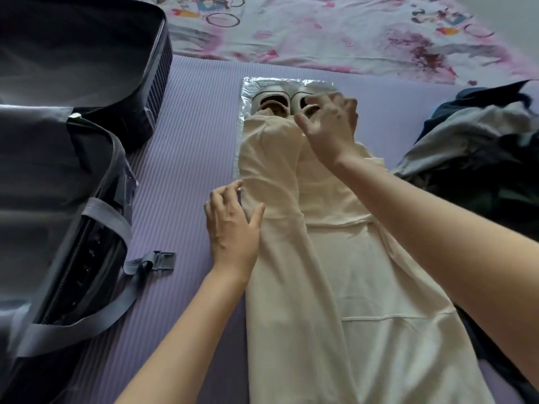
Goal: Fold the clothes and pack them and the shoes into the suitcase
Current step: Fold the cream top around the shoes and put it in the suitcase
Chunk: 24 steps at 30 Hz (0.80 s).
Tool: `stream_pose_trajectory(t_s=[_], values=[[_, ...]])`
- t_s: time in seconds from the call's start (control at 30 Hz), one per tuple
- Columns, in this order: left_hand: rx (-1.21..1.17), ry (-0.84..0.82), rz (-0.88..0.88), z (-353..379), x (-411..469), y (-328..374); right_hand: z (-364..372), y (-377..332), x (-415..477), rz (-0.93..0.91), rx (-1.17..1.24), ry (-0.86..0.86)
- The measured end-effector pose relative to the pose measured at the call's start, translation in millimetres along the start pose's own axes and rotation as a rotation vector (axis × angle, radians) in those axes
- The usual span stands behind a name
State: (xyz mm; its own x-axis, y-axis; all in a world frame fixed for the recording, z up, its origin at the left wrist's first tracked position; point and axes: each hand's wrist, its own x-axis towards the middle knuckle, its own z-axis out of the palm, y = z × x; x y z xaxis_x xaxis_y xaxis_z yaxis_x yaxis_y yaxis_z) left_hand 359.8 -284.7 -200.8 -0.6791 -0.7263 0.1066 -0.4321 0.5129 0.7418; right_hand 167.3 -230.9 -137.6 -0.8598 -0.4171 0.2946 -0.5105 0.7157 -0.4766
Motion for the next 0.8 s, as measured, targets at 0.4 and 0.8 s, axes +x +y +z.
stream_pose_trajectory(t_s=[0.4, 0.8], values=[[-0.066, -0.298, 0.188, 76.6, -3.2, 102.4, -117.7, 133.8, -247.5, 0.587, 0.186, -0.001], [0.339, -0.403, 0.059, 160.6, 9.9, 154.8, -133.7, 139.0, -281.2, 0.724, 0.113, -0.173]])
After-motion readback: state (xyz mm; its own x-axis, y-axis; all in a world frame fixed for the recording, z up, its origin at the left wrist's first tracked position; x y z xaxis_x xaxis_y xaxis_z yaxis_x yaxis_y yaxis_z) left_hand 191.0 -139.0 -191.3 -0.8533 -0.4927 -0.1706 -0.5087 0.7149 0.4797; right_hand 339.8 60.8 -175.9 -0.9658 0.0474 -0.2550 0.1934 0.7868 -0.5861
